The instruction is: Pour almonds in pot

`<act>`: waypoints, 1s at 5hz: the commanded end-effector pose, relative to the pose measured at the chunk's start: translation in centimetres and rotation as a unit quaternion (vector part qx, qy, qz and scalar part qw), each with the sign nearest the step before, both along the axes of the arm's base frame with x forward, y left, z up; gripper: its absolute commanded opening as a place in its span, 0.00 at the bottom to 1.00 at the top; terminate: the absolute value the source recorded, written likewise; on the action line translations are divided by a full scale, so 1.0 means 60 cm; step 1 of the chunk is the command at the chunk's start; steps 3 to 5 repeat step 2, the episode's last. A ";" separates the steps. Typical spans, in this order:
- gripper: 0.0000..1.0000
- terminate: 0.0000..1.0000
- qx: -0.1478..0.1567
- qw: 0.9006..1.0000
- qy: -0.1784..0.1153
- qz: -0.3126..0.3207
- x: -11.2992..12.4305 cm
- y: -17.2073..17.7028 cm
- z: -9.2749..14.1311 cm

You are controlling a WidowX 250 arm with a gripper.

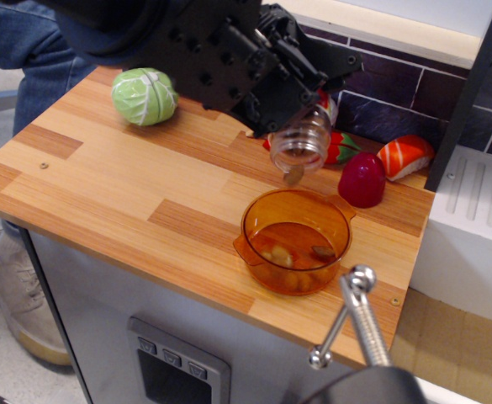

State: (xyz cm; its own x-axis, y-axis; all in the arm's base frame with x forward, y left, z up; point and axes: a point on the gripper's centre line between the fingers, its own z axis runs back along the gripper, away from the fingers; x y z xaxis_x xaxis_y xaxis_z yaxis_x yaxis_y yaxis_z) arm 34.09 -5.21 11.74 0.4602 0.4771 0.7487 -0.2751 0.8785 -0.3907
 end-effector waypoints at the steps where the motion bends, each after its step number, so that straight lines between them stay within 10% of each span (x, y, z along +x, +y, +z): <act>1: 0.00 0.00 -0.003 1.000 -0.025 0.015 0.016 0.022 -0.005; 2: 0.00 1.00 -0.030 0.999 0.025 0.028 0.017 0.020 -0.008; 5: 0.00 1.00 -0.030 0.999 0.025 0.028 0.017 0.020 -0.008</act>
